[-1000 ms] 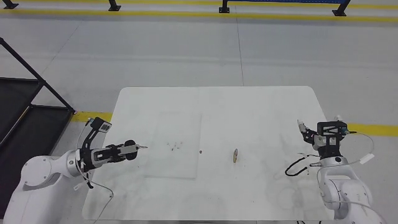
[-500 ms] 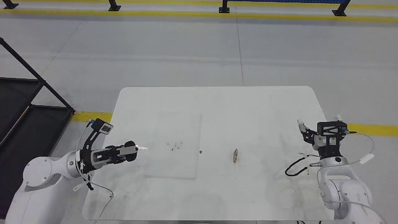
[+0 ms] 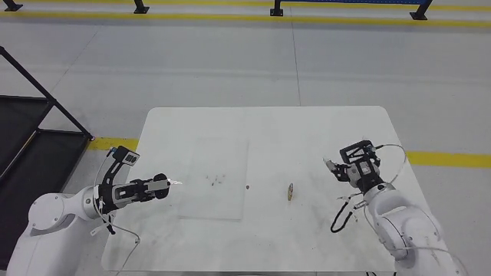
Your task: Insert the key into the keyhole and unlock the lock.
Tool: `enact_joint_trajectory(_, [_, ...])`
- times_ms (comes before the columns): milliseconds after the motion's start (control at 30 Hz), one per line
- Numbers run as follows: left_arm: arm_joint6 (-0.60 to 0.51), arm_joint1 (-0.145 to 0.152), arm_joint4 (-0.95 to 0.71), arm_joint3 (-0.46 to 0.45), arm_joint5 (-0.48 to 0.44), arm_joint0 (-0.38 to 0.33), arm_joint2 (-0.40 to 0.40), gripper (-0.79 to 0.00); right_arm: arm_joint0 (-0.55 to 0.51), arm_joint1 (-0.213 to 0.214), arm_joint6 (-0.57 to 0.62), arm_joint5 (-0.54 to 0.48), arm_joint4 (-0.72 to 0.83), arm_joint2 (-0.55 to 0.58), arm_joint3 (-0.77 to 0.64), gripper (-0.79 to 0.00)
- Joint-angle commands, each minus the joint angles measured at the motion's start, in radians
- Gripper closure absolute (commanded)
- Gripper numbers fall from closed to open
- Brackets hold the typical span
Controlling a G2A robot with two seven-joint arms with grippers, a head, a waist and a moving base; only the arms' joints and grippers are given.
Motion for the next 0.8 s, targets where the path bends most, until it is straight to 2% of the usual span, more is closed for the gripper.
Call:
enact_joint_trajectory(0, [0.0,0.0,0.0,0.0,0.0,0.0,0.0,0.0,0.028,-0.004,0.16,0.009,0.064,-0.033,-0.031,-0.785])
enact_joint_trajectory(67, [0.0,0.0,0.0,0.0,0.0,0.0,0.0,0.0,0.06,-0.01,0.305,0.05,0.146,-0.066,-0.04,-0.785])
enact_joint_trajectory(200, [0.0,0.0,0.0,0.0,0.0,0.0,0.0,0.0,0.137,-0.022,0.537,0.164,0.173,-0.15,-0.057,-0.785])
enact_joint_trajectory(267, [0.0,0.0,0.0,0.0,0.0,0.0,0.0,0.0,0.169,-0.031,0.622,0.25,0.218,-0.19,-0.049,-0.785])
enact_joint_trajectory(367, [0.0,0.0,0.0,0.0,0.0,0.0,0.0,0.0,0.229,-0.04,0.727,0.306,0.241,-0.239,-0.022,-0.785])
enact_joint_trajectory(533, [0.0,0.0,0.0,0.0,0.0,0.0,0.0,0.0,0.296,-0.052,0.762,0.397,0.221,-0.286,0.024,-0.785])
enact_joint_trajectory(767, [0.0,0.0,0.0,0.0,0.0,0.0,0.0,0.0,0.302,-0.054,0.753,0.401,0.226,-0.292,0.022,-0.785])
